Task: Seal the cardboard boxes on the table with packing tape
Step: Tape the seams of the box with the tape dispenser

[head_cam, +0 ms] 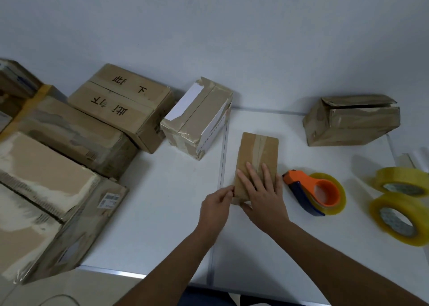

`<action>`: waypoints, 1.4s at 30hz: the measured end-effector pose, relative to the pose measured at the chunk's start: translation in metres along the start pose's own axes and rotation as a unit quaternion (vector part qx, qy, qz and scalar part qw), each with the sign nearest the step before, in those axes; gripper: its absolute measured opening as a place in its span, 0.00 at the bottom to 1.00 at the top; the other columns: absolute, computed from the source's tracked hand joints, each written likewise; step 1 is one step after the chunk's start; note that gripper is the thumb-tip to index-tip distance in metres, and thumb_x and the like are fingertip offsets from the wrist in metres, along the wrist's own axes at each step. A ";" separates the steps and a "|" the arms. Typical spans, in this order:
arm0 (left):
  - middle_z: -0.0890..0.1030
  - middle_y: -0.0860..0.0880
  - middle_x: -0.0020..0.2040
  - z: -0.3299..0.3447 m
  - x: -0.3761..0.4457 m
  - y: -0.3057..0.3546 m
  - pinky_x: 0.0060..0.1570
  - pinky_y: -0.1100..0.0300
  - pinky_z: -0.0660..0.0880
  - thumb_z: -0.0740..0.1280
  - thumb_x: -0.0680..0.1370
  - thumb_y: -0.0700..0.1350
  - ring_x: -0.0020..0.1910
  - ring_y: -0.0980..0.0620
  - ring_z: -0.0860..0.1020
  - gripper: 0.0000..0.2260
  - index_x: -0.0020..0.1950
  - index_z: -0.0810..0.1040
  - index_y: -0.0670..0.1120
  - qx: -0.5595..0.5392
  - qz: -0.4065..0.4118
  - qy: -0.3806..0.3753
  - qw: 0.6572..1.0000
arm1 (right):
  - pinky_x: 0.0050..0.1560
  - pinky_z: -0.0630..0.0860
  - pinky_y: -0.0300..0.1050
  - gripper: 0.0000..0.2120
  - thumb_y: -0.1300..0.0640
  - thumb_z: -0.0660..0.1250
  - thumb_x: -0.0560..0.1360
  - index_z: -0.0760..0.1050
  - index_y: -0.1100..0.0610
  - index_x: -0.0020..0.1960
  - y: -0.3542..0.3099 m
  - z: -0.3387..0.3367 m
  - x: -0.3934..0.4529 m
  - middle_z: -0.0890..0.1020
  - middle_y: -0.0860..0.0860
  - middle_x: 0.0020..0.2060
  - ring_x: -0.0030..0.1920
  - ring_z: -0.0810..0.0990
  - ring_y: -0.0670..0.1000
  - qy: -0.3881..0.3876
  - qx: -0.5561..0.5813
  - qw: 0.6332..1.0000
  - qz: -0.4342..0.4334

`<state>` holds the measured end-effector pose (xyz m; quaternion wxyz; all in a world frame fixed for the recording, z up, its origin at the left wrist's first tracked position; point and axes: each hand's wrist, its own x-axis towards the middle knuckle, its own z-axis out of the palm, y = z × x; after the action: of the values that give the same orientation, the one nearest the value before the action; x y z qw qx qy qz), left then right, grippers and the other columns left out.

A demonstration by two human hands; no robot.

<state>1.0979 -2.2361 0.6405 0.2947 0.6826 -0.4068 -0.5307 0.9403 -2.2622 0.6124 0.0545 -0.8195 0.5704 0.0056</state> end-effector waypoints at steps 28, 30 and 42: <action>0.43 0.49 0.82 -0.002 0.030 0.026 0.75 0.48 0.60 0.58 0.78 0.68 0.80 0.45 0.53 0.37 0.81 0.50 0.53 0.399 0.199 -0.083 0.891 | 0.68 0.71 0.55 0.30 0.41 0.60 0.79 0.53 0.44 0.78 0.009 -0.034 -0.016 0.67 0.48 0.73 0.70 0.71 0.50 -0.004 0.529 0.820 0.219; 0.41 0.46 0.81 0.022 0.031 0.035 0.75 0.40 0.52 0.57 0.76 0.70 0.79 0.37 0.47 0.38 0.80 0.49 0.53 0.474 0.163 -0.048 0.864 | 0.55 0.80 0.49 0.27 0.44 0.58 0.81 0.52 0.43 0.77 0.002 -0.037 -0.024 0.78 0.49 0.61 0.54 0.83 0.48 -0.021 0.595 0.758 0.266; 0.41 0.46 0.81 -0.060 0.011 -0.013 0.69 0.41 0.58 0.61 0.75 0.67 0.77 0.38 0.51 0.40 0.79 0.43 0.59 0.608 0.250 -0.093 0.748 | 0.67 0.72 0.56 0.23 0.41 0.55 0.81 0.65 0.48 0.72 -0.004 -0.034 -0.027 0.74 0.48 0.67 0.64 0.75 0.52 -0.056 0.556 0.772 0.303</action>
<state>1.1604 -2.2411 0.6396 -0.0994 0.5384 -0.8251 -0.1393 0.9328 -2.2389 0.6487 0.5277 -0.4297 0.6886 -0.2503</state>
